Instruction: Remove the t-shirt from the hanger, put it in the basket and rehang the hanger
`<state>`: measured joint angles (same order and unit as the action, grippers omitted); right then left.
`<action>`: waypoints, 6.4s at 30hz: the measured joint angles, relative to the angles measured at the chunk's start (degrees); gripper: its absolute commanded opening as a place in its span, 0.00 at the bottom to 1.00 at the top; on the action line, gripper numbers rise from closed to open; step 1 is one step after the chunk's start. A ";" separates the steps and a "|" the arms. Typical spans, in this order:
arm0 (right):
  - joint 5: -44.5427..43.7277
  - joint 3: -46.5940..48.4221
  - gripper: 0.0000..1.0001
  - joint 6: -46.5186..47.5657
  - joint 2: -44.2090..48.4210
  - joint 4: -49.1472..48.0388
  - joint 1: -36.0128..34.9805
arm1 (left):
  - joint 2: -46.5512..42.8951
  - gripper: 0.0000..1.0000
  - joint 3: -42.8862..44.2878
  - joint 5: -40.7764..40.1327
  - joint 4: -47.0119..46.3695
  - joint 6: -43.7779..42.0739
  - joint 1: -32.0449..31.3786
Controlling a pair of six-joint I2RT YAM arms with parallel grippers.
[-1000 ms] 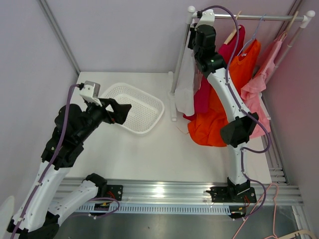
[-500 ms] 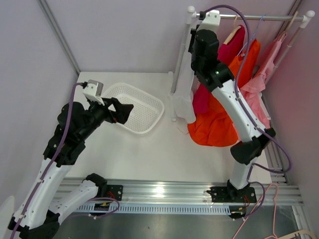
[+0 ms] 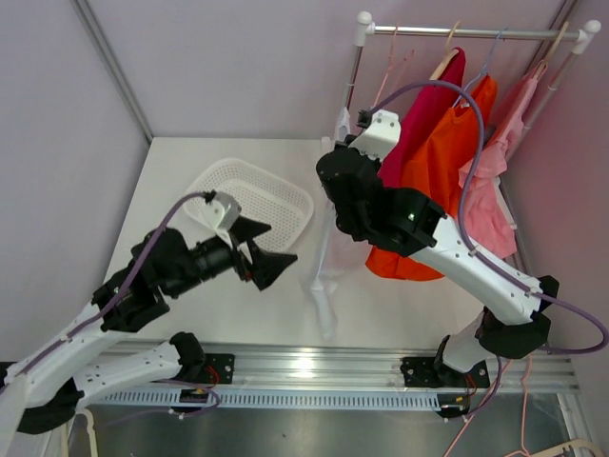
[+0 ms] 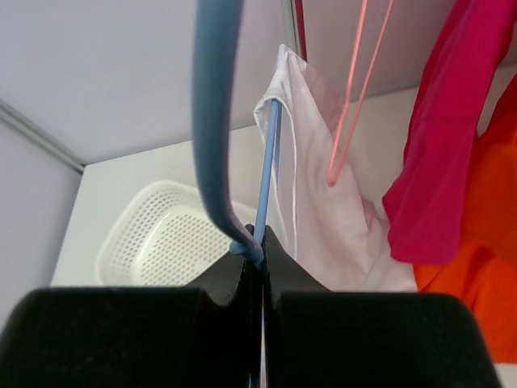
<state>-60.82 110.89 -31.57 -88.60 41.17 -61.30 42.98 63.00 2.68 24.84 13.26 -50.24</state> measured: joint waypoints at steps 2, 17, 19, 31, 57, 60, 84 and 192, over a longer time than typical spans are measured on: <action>-0.83 0.50 0.00 -4.24 0.15 3.06 -1.38 | -3.23 1.00 -3.39 -4.70 -1.49 0.22 -8.52; -0.07 0.37 0.00 -6.29 0.46 4.13 -1.11 | 4.83 0.99 -17.11 -30.21 -15.63 -3.87 -33.22; 0.33 0.46 0.00 -6.29 0.46 4.15 -1.11 | 7.30 0.80 -17.16 -33.68 -16.92 -4.09 -33.20; 4.57 3.52 0.00 -4.76 0.00 4.02 2.47 | 2.67 0.00 -19.12 -42.03 -19.71 -5.92 -37.09; 32.41 9.35 0.00 -3.34 8.85 18.14 2.78 | 2.73 0.01 -5.64 -37.48 1.01 5.79 -12.15; 31.74 3.10 0.00 -3.32 14.38 17.07 -0.72 | 7.82 0.01 2.27 -31.82 2.84 5.75 -4.70; 15.37 -14.93 0.00 8.79 19.02 -1.75 3.89 | 41.99 0.01 64.48 -5.18 5.01 -3.78 23.52; 35.67 30.38 0.51 18.08 -17.16 -1.25 45.92 | 28.13 0.99 23.65 -1.92 15.26 12.57 33.07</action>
<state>-25.15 141.27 -13.50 -105.75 39.92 -15.38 71.11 86.65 0.75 40.10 25.82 -17.17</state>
